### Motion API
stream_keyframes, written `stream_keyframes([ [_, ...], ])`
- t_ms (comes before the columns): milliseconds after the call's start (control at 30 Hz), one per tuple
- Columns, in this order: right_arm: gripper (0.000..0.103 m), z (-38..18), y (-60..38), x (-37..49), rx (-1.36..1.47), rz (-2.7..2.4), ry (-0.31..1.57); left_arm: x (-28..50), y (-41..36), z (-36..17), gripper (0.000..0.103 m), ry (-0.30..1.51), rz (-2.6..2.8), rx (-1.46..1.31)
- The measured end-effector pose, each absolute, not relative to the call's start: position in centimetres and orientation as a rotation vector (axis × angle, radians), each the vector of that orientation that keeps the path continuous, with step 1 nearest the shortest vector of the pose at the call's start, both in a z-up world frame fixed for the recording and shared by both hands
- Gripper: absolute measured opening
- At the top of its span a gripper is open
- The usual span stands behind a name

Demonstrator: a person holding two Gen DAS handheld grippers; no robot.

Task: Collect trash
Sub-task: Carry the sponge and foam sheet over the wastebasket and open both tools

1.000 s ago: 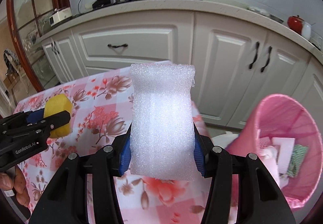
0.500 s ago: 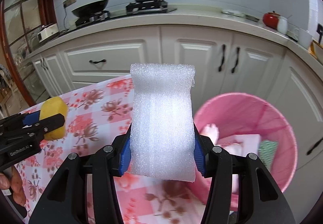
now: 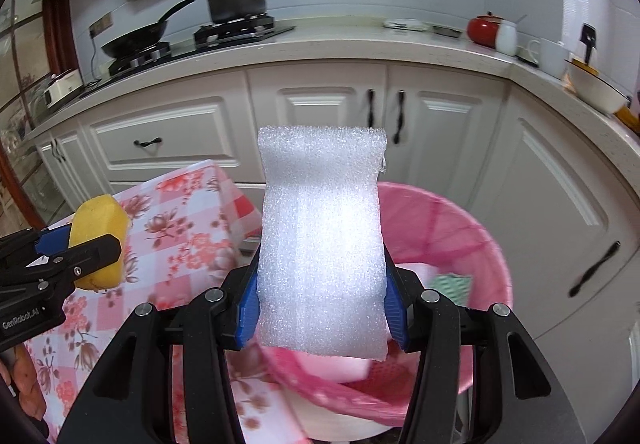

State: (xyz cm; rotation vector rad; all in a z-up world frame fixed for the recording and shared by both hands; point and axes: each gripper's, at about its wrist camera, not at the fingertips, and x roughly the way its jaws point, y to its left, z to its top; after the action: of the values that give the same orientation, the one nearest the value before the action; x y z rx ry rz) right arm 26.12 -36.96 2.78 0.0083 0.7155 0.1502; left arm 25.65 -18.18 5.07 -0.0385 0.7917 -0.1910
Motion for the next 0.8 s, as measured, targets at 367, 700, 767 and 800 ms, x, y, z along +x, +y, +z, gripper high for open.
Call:
stream_keyframes([
  [367, 0.050, 2.5, -42.5, 27.0, 0.049, 0.076, 0.720, 27.6, -24.6, 5.4, 0.053, 0.799, -0.300, -0.006],
  [700, 0.060, 2.4, -46.3, 28.3, 0.065, 0.016, 0.724, 29.9, -28.3, 5.2, 0.058, 0.814, -0.388, -0.040],
  [767, 0.064, 2.5, -46.8, 28.4, 0.067, 0.012, 0.722, 30.4, -28.7, 5.2, 0.065, 0.818, -0.399, -0.053],
  [800, 0.065, 2.6, -47.0, 28.3, 0.069, 0.010, 0.720, 30.6, -28.9, 5.1, 0.066, 0.821, -0.399, -0.058],
])
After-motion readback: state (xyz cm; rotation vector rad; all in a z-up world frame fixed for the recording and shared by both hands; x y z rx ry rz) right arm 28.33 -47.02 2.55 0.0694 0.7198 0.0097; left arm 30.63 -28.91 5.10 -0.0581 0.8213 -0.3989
